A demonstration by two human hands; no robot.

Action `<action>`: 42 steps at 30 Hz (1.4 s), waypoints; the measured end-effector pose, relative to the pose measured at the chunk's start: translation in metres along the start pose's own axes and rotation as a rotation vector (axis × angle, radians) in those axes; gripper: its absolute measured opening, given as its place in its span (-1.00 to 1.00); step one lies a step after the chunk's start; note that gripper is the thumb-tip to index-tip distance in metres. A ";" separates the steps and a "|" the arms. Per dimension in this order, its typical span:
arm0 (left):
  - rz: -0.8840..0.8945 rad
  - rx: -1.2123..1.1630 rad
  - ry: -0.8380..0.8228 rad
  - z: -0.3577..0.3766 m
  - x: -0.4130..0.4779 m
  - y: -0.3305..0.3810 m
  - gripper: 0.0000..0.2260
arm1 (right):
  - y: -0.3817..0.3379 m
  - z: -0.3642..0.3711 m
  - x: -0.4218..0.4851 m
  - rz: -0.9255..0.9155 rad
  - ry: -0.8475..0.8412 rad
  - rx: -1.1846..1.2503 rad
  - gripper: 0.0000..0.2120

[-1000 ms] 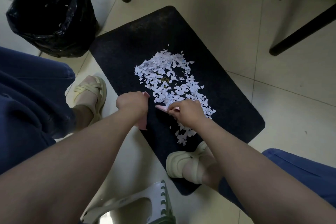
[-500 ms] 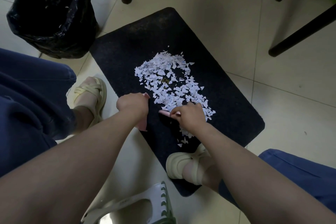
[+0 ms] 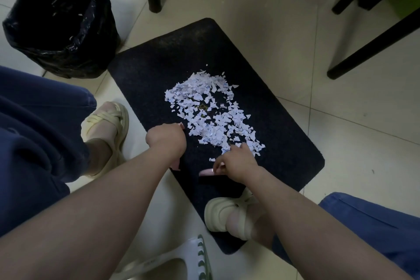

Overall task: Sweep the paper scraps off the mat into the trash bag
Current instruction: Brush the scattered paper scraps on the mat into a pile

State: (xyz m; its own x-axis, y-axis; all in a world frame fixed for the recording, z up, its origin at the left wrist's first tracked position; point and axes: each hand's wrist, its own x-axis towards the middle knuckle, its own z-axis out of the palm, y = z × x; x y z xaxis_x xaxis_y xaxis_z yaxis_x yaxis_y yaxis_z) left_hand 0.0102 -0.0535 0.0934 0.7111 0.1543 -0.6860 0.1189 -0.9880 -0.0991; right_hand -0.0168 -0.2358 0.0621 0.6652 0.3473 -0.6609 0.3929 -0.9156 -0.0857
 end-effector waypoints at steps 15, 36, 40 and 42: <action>-0.011 0.042 0.089 0.007 0.012 0.005 -0.71 | -0.003 -0.015 0.011 0.010 -0.142 0.143 -0.86; -0.058 -0.003 0.051 0.002 0.008 0.005 -0.72 | 0.012 -0.006 0.012 0.151 0.153 0.060 -0.81; -0.035 0.010 0.062 -0.002 0.006 0.008 -0.70 | 0.021 -0.016 0.005 0.240 0.299 0.228 -0.83; -0.017 -0.001 0.034 -0.006 0.001 0.010 -0.55 | 0.026 -0.025 -0.001 0.278 0.220 0.315 -0.83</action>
State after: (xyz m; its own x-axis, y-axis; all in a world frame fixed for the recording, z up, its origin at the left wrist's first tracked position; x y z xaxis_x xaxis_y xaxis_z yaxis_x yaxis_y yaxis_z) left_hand 0.0166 -0.0635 0.0964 0.7319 0.1715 -0.6594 0.1320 -0.9852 -0.1097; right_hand 0.0085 -0.2545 0.0797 0.8501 0.0838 -0.5200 -0.0082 -0.9851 -0.1721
